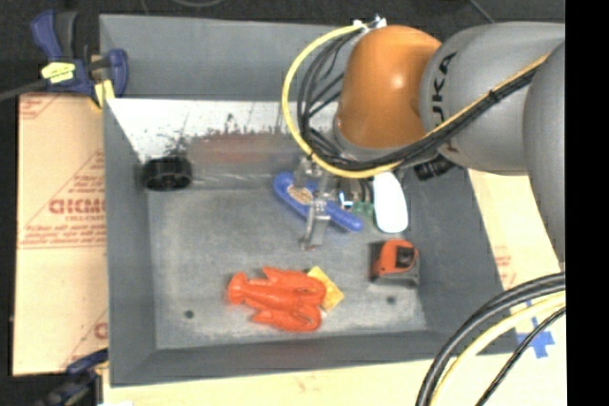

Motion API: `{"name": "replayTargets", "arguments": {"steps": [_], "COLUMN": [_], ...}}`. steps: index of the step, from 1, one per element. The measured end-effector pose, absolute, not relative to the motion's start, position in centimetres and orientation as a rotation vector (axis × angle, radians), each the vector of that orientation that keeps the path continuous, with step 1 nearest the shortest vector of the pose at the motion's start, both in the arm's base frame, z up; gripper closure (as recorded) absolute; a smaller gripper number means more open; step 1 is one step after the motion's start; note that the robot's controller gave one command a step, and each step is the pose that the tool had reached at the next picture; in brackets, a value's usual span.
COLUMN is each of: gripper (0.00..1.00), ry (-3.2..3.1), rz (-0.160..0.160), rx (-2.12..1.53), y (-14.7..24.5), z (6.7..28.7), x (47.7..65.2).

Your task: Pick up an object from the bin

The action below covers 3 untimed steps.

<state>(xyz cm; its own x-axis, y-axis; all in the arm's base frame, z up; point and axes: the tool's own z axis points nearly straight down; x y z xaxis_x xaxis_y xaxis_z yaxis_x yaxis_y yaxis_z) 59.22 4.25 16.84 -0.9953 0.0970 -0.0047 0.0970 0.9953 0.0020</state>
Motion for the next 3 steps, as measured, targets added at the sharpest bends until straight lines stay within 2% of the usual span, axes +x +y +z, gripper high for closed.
{"name": "replayTargets", "arguments": {"steps": [1, 2, 3], "gripper": [0.00, 0.00, 0.00], "ry": [3.133, 3.126, 3.135], "rz": [-0.001, 0.002, -0.001], "rx": [0.091, 0.293, 0.056], "y": [3.7, 3.3, 4.1], "z": [13.2, 12.3, 10.9], "x": [59.3, 60.9, 56.6]}}
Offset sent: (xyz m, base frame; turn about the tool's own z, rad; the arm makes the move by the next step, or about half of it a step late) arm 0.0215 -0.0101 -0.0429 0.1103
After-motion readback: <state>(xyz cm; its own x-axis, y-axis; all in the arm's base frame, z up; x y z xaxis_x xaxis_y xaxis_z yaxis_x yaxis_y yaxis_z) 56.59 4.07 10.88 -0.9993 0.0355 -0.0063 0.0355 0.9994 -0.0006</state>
